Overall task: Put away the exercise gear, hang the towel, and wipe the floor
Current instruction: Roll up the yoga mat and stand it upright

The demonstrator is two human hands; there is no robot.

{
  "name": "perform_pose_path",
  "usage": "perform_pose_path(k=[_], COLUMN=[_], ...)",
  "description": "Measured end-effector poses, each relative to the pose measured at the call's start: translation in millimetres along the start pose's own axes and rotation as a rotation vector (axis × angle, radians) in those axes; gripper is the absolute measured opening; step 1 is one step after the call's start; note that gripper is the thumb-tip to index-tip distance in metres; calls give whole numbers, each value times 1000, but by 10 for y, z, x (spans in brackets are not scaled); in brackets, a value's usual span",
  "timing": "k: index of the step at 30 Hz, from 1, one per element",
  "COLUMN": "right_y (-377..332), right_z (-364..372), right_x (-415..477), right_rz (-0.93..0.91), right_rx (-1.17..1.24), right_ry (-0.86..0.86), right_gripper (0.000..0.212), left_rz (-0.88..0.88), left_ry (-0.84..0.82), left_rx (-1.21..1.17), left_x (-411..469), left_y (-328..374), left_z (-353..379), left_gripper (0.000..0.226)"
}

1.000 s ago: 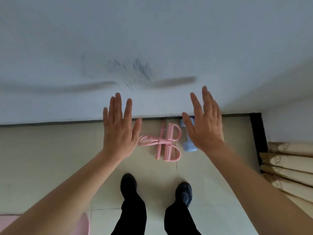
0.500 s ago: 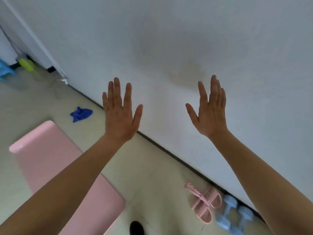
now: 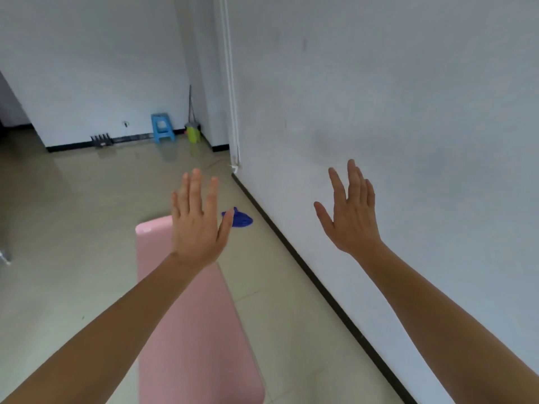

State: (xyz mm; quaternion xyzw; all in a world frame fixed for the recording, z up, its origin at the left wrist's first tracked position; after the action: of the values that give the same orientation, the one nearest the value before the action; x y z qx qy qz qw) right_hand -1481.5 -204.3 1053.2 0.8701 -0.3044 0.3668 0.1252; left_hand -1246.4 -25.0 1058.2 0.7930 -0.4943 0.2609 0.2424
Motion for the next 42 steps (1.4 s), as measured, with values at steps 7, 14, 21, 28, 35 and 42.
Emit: perform_pose_path(k=[7,14,21,28,35,42], right_y=[-1803,-3385,-4802,-6279,-7908,-9075], right_z=[985,1838,2575,3346,4263,4830], right_x=[370,867,1629,2179,2486,3360], right_rz=[-114,-286,-390,-477,-627,-577], right_rx=[149,294,445,579,523,442], right_ry=[-148,-206,-204,-296,-392,-359], right_gripper=[71,70,69,72,75,71], left_rz=[-128,-270,-425,-574,-652,-576], left_ry=[-80,-115,-87,-5,-39,-136], left_rx=[158,262,432,547,527,485], left_x=[-357,-574,-432,-513,-661,65], left_y=[-1729,-3079,-4438,-5829,-7498,-9215], left_z=[-268,-425,-767,-1111,-906,-710], left_gripper=[66,68,67,65,67,67])
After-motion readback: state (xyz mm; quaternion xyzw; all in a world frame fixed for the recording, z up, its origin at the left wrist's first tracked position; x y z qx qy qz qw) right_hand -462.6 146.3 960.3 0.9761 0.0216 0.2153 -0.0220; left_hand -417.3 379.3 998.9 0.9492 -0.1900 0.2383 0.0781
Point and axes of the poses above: each hand's wrist, its own x-axis towards the middle knuckle, its own z-axis out of the palm, y = z × x, the point moved 9 cm from there along x, towards the middle knuckle, and after that the axes turned 5 degrees about -z, right-handed, at the moved point
